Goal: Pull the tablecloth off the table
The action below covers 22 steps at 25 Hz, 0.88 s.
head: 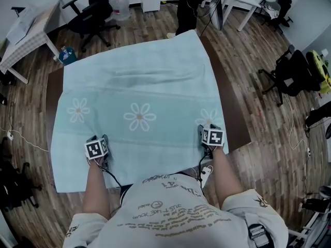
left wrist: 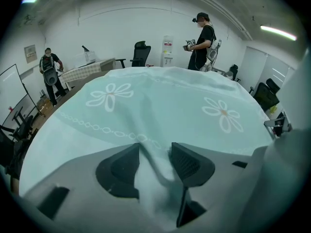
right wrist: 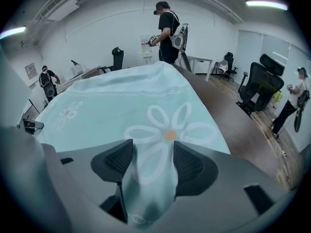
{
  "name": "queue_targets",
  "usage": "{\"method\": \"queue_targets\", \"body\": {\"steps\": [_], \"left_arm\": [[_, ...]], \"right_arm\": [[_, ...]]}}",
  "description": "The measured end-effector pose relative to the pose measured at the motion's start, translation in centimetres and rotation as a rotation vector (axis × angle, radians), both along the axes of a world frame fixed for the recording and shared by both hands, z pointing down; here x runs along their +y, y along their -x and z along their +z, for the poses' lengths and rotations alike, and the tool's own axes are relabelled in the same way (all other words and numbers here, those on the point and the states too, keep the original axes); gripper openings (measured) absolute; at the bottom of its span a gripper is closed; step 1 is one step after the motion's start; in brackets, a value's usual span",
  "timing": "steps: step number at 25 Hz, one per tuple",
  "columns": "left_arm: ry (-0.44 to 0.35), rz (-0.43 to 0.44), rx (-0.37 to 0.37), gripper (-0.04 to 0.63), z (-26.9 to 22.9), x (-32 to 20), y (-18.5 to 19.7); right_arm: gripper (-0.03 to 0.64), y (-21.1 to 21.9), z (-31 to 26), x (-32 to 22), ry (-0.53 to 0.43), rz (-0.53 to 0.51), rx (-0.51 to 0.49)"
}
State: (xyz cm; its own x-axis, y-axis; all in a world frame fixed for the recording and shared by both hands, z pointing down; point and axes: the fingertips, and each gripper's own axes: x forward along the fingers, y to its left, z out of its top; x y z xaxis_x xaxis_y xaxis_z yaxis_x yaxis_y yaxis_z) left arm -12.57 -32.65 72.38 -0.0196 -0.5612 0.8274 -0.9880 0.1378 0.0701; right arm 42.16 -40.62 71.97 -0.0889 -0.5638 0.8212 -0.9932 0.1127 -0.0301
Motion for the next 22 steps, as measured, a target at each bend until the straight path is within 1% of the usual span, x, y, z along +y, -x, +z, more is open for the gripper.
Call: {"method": "queue_targets", "body": {"steps": [6,8,10,12,13,15,16,18,20,22], "left_arm": [[-0.030,0.016,-0.002,0.184,-0.1,0.1,-0.5],[-0.023,0.031,-0.006,0.157,-0.1,0.2,-0.9],[-0.012,0.063,-0.017,0.114,-0.1,0.1,-1.5],[0.001,0.104,-0.045,0.052,0.0,0.1,-2.3],[0.006,0.126,-0.070,0.035,0.1,0.0,-2.7],[0.005,0.155,-0.112,0.023,0.4,-0.2,-3.1],[0.002,0.148,-0.114,0.020,0.4,-0.2,-3.3],[-0.004,0.093,-0.075,0.017,0.0,0.3,-3.3],[-0.035,0.046,-0.024,0.015,-0.5,0.7,-3.3],[-0.068,0.028,0.004,0.014,-1.3,1.0,-3.3]], "right_arm": [[0.222,0.3,-0.1,0.0,0.007,-0.001,0.000],[0.204,0.5,-0.1,0.2,0.017,-0.006,0.000],[0.178,0.8,-0.1,0.2,0.030,-0.014,-0.001],[0.121,1.3,-0.1,0.2,0.041,-0.027,-0.002],[0.088,1.6,0.0,0.2,0.045,-0.036,0.003],[0.031,2.2,0.0,0.3,0.043,-0.053,0.030],[0.022,2.3,0.0,0.3,0.037,-0.058,0.049],[0.018,2.4,0.0,0.2,0.024,-0.058,0.072],[0.018,2.6,-0.1,0.3,0.020,-0.041,0.061],[0.017,2.6,-0.3,0.5,0.010,-0.027,0.058]]}}
